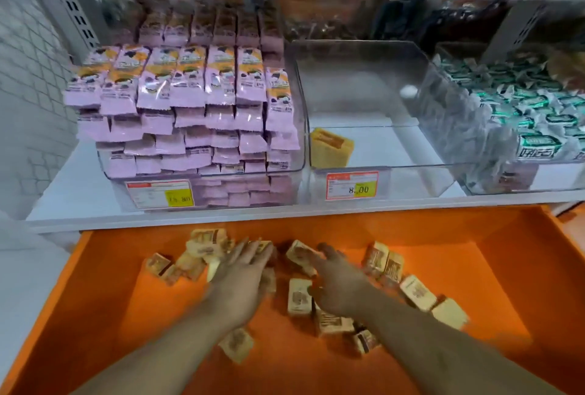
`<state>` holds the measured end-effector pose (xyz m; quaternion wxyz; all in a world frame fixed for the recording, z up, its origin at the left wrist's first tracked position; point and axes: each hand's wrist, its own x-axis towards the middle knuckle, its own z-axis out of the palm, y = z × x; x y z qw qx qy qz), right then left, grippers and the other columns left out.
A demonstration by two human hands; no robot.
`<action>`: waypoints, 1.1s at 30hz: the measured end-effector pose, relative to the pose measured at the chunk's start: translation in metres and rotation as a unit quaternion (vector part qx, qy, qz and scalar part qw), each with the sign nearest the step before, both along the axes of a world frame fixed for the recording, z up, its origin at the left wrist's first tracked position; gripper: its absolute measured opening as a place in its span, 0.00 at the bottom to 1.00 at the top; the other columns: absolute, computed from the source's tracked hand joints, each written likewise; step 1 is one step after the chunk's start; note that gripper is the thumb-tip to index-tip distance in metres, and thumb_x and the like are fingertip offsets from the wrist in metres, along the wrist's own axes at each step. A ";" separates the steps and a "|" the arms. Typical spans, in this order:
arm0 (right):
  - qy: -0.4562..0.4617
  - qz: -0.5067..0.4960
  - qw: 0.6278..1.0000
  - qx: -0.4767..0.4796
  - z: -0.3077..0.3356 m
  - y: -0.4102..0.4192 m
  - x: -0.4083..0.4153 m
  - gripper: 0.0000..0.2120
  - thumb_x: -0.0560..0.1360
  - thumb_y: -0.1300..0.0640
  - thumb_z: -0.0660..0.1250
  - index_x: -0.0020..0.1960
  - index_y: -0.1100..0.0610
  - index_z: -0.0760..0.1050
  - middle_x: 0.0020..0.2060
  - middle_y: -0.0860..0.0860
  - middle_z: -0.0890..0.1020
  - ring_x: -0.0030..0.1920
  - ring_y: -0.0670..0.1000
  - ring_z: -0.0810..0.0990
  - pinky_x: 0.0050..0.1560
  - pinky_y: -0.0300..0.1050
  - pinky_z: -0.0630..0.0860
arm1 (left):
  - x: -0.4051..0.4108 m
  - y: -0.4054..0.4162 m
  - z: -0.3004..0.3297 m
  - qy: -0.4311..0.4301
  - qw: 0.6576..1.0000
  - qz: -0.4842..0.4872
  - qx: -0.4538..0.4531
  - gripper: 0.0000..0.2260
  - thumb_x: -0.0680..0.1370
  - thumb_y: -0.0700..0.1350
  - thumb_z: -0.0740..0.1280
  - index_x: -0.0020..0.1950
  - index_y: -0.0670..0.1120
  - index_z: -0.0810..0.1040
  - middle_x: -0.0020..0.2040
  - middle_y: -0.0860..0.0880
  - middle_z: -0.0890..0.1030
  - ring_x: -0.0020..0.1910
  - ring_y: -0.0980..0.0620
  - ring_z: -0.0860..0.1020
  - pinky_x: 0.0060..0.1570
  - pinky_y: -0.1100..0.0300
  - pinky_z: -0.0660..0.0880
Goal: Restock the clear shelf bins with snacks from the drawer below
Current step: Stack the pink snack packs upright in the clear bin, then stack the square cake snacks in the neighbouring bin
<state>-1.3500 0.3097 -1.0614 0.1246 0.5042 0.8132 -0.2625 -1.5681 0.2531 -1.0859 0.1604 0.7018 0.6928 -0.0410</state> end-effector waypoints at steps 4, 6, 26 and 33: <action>0.012 0.021 0.999 0.036 -0.050 0.027 -0.016 0.40 0.78 0.48 0.69 0.81 0.34 0.51 0.82 0.52 0.52 0.80 0.62 0.55 0.77 0.57 0.65 | 0.000 0.032 -0.030 0.022 0.998 0.054 -0.013 0.38 0.81 0.39 0.64 0.85 0.52 0.47 0.85 0.50 0.50 0.84 0.45 0.49 0.81 0.51 0.47; 0.009 0.019 0.998 0.054 -0.071 0.032 -0.022 0.38 0.77 0.49 0.70 0.79 0.36 0.51 0.79 0.54 0.58 0.77 0.62 0.59 0.75 0.59 0.64 | 0.001 0.040 -0.039 0.033 0.997 0.066 0.018 0.33 0.79 0.37 0.64 0.82 0.51 0.58 0.81 0.48 0.61 0.79 0.43 0.59 0.79 0.51 0.56; 0.477 -0.271 0.769 -0.329 0.146 -0.028 0.066 0.09 0.73 0.64 0.72 0.53 0.58 0.83 0.47 0.62 0.80 0.49 0.62 0.79 0.48 0.57 0.78 | 0.064 -0.047 0.172 -0.543 0.771 0.332 -0.014 0.23 0.71 0.49 0.82 0.58 0.44 0.76 0.52 0.41 0.85 0.47 0.42 0.87 0.46 0.38 0.84; 0.567 -0.228 0.738 -0.287 0.212 -0.075 0.072 0.23 0.70 0.61 0.75 0.63 0.65 0.77 0.49 0.63 0.82 0.46 0.59 0.82 0.44 0.52 0.79 | 0.083 -0.082 0.255 -0.678 0.678 0.283 -0.021 0.27 0.72 0.48 0.77 0.65 0.38 0.75 0.54 0.36 0.86 0.49 0.38 0.86 0.48 0.43 0.84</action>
